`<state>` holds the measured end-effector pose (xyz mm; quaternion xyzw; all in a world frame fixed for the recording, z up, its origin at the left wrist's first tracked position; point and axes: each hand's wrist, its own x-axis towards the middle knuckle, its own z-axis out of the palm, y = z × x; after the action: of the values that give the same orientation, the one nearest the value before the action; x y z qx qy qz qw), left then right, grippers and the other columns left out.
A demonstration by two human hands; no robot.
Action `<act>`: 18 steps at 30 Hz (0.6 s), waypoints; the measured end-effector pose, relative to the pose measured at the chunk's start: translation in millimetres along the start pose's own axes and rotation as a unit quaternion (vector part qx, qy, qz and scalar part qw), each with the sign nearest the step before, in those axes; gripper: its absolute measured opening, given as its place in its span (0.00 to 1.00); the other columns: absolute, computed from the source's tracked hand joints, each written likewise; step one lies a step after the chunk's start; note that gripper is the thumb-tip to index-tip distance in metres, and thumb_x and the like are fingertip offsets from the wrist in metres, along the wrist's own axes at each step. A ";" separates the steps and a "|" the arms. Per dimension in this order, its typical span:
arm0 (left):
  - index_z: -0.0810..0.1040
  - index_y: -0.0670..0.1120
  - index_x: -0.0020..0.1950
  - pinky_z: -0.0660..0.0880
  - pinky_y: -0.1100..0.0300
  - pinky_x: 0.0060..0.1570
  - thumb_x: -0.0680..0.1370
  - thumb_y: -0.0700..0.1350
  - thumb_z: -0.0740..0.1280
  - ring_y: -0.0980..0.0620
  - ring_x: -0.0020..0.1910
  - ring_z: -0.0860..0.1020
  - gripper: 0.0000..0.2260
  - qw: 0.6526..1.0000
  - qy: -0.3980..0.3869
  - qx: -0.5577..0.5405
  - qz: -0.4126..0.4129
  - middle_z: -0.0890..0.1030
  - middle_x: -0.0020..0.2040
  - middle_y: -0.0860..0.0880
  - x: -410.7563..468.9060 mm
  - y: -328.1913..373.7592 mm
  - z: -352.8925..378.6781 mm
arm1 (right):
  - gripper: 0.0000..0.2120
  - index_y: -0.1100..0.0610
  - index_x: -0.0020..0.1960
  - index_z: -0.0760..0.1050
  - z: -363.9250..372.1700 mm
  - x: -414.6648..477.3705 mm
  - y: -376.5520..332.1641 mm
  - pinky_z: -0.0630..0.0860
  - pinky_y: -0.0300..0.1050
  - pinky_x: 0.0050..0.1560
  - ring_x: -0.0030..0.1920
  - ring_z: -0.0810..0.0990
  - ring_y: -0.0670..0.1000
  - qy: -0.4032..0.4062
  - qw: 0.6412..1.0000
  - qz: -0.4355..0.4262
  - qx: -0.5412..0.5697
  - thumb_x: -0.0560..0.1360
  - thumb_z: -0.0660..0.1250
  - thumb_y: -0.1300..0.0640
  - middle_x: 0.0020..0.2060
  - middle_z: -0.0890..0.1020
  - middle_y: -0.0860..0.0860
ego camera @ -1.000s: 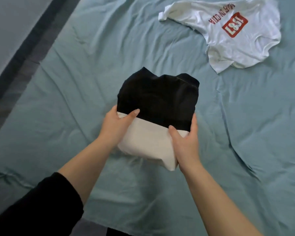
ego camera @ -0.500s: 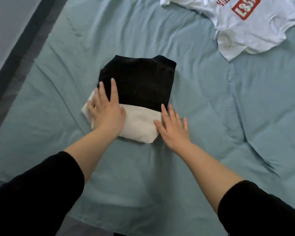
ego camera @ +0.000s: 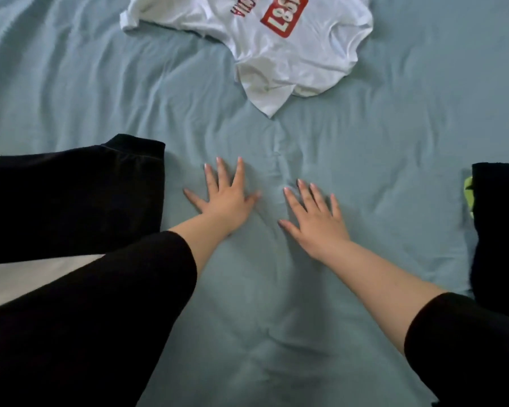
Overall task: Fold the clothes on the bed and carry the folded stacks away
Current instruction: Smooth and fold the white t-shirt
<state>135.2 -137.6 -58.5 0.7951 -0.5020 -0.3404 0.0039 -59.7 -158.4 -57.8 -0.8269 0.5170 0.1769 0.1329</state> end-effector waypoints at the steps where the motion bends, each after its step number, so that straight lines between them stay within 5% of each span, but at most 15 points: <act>1: 0.31 0.62 0.74 0.31 0.24 0.57 0.68 0.77 0.50 0.46 0.74 0.28 0.43 0.999 -0.004 -0.027 -0.037 0.29 0.76 0.50 11.7 12.0 -3.9 | 0.31 0.44 0.78 0.40 -2.6 11.6 2.9 0.38 0.56 0.74 0.78 0.40 0.48 0.009 1.000 -0.013 0.004 0.79 0.47 0.37 0.78 0.41 0.46; 6: 0.15 0.62 0.63 0.21 0.26 0.46 0.42 0.87 0.41 0.48 0.59 0.12 0.61 0.987 -0.034 -0.036 -0.155 0.16 0.66 0.51 37.8 34.0 -1.6 | 0.30 0.49 0.78 0.41 -12.8 73.4 10.4 0.40 0.54 0.75 0.77 0.42 0.46 0.056 0.995 0.032 0.079 0.81 0.47 0.42 0.78 0.43 0.44; 10: 0.10 0.59 0.57 0.27 0.21 0.47 0.36 0.85 0.36 0.46 0.52 0.09 0.61 0.976 -0.081 -0.018 -0.200 0.09 0.57 0.51 53.1 34.1 -3.5 | 0.31 0.49 0.78 0.40 -36.8 133.1 10.3 0.39 0.55 0.75 0.78 0.42 0.48 0.095 0.993 0.006 0.070 0.81 0.49 0.42 0.78 0.42 0.47; 13: 0.11 0.59 0.57 0.27 0.21 0.46 0.37 0.85 0.39 0.45 0.52 0.09 0.62 0.974 -0.088 -0.015 -0.206 0.10 0.59 0.50 56.5 36.4 -3.0 | 0.32 0.47 0.78 0.42 -63.9 183.8 1.3 0.40 0.55 0.75 0.78 0.43 0.51 0.126 0.988 -0.023 0.090 0.80 0.53 0.43 0.78 0.43 0.49; 16: 0.13 0.59 0.61 0.28 0.21 0.48 0.40 0.83 0.44 0.45 0.57 0.11 0.62 0.973 -0.081 -0.009 -0.214 0.13 0.64 0.50 56.2 39.8 1.4 | 0.20 0.48 0.72 0.65 -83.6 216.8 -8.7 0.41 0.55 0.75 0.78 0.50 0.52 0.158 0.981 -0.044 0.104 0.80 0.57 0.55 0.77 0.59 0.49; 18: 0.13 0.59 0.61 0.30 0.21 0.50 0.42 0.83 0.46 0.44 0.62 0.15 0.62 0.973 -0.078 -0.016 -0.214 0.14 0.65 0.50 55.8 42.0 3.1 | 0.15 0.56 0.61 0.74 -87.3 217.0 -11.2 0.50 0.51 0.73 0.70 0.67 0.55 0.205 0.965 -0.048 0.156 0.78 0.56 0.64 0.65 0.76 0.55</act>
<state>114.9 -202.1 -76.3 0.8548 -0.3133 -0.4024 -0.0961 51.4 -364.0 -71.9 -0.8385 0.5139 -0.0858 0.1595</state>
